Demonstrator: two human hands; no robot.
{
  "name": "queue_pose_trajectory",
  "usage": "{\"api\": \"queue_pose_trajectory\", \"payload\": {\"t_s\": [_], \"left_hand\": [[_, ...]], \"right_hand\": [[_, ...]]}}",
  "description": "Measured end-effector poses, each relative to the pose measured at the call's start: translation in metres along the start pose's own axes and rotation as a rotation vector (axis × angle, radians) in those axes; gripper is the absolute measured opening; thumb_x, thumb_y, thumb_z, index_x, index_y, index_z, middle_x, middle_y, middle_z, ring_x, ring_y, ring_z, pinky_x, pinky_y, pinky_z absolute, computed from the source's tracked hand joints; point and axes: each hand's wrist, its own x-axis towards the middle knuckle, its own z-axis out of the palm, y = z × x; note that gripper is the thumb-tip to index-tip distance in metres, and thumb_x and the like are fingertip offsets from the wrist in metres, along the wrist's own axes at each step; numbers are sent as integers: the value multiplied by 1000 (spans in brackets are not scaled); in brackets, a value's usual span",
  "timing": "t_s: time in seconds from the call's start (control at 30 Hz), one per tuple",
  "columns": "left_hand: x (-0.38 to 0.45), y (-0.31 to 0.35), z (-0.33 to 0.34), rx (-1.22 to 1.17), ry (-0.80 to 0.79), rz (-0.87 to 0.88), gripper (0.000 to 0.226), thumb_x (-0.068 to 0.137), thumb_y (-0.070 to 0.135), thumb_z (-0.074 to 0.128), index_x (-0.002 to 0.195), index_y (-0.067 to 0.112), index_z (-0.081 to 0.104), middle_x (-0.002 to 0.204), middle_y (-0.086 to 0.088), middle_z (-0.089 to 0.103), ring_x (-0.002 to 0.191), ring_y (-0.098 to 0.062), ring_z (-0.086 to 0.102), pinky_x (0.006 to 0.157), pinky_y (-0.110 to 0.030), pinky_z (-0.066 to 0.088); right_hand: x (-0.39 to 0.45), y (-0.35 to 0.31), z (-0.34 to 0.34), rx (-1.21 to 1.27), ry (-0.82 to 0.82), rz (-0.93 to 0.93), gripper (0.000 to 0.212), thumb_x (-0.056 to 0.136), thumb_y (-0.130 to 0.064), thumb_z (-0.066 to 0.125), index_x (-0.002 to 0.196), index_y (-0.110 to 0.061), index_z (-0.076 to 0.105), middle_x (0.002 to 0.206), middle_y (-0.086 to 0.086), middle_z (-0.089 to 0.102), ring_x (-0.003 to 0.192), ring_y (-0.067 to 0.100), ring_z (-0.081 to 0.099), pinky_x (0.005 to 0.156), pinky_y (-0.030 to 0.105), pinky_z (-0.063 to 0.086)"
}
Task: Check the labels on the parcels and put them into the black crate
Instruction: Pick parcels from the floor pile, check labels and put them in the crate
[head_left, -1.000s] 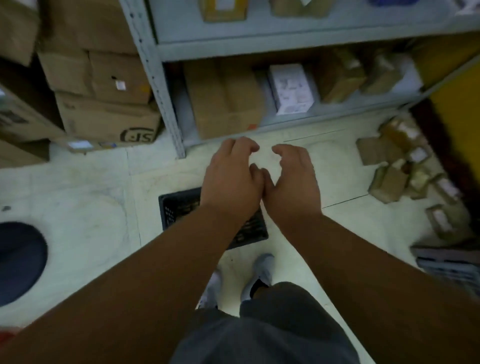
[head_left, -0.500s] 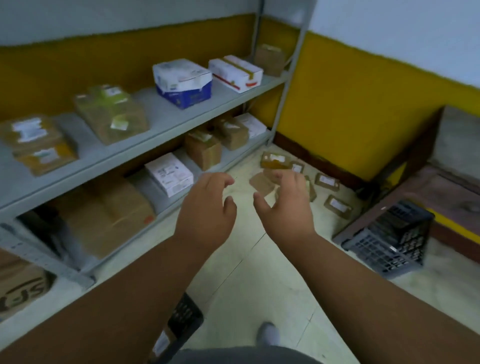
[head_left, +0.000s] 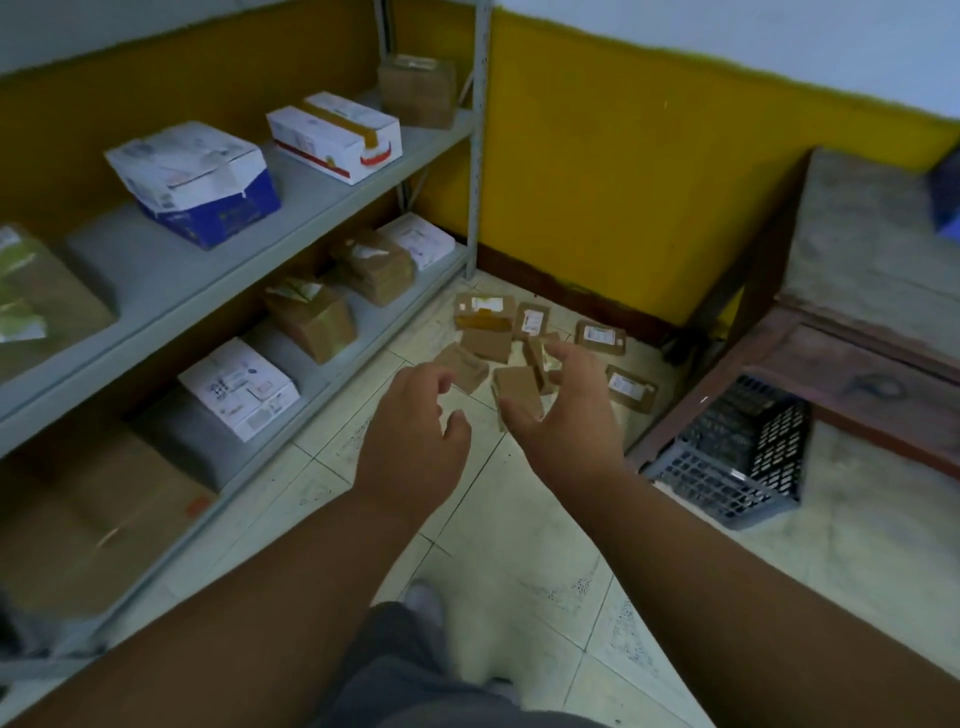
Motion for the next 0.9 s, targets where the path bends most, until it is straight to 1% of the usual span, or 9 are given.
{"api": "queue_pose_trajectory", "payload": {"t_s": [0.17, 0.27, 0.33, 0.5, 0.57, 0.67, 0.7, 0.8, 0.9], "left_hand": [[71, -28, 36, -24, -61, -46, 32, 88, 14, 60, 118, 21, 53, 110, 5, 54, 89, -12, 56, 77, -38, 54], [134, -34, 63, -64, -92, -42, 27, 86, 12, 59, 111, 21, 53, 104, 4, 55, 86, -15, 57, 75, -42, 55], [184, -36, 78, -71, -130, 5, 24, 86, 11, 58, 106, 22, 51, 99, 3, 54, 85, -16, 56, 73, -43, 55], [297, -34, 104, -58, -238, 13, 24, 88, 13, 56, 109, 25, 51, 98, 6, 51, 84, -15, 55, 73, -41, 55], [330, -32, 117, -65, -259, 16, 27, 87, 13, 57, 110, 26, 52, 97, 7, 51, 81, -14, 54, 71, -40, 54], [366, -32, 146, -78, -294, 0, 30, 85, 16, 59, 110, 31, 51, 99, 10, 53, 80, -13, 56, 70, -39, 54], [376, -32, 158, -81, -307, -16, 31, 85, 16, 60, 110, 32, 51, 102, 9, 54, 83, -12, 56, 71, -39, 54], [411, -31, 194, -102, -338, -62, 32, 86, 15, 59, 114, 29, 52, 108, 6, 55, 87, -12, 57, 71, -35, 53], [451, -34, 230, -89, -336, -108, 32, 87, 15, 59, 115, 28, 52, 104, 8, 54, 86, -11, 56, 70, -33, 52]], "right_hand": [[61, 24, 22, -20, -31, 51, 68, 83, -34, 77, 140, -21, 42, 138, -2, 46, 125, 15, 48, 100, 37, 48], [119, 38, 22, -69, -40, 98, 68, 84, -36, 76, 141, -22, 41, 138, -2, 45, 126, 14, 48, 102, 35, 47], [164, 42, 22, -85, -3, 118, 67, 84, -36, 76, 140, -24, 41, 136, -4, 46, 123, 13, 49, 97, 33, 48], [256, 45, 36, -48, 90, 210, 67, 83, -34, 76, 140, -26, 40, 137, -8, 46, 124, 12, 50, 99, 41, 51], [284, 52, 41, -41, 106, 230, 67, 84, -35, 75, 140, -28, 39, 138, -8, 45, 124, 11, 49, 98, 39, 51], [318, 69, 40, -48, 94, 270, 68, 85, -35, 75, 141, -28, 38, 140, -8, 43, 123, 9, 49, 91, 28, 50], [331, 78, 39, -48, 91, 281, 68, 84, -34, 75, 141, -28, 38, 140, -8, 43, 122, 9, 49, 90, 27, 49], [377, 108, 40, -55, 71, 300, 67, 83, -33, 76, 140, -27, 40, 137, -6, 45, 120, 10, 50, 92, 30, 50], [428, 141, 48, -38, 23, 285, 62, 83, -31, 76, 135, -28, 43, 127, -11, 47, 114, 7, 50, 91, 30, 50]]}}
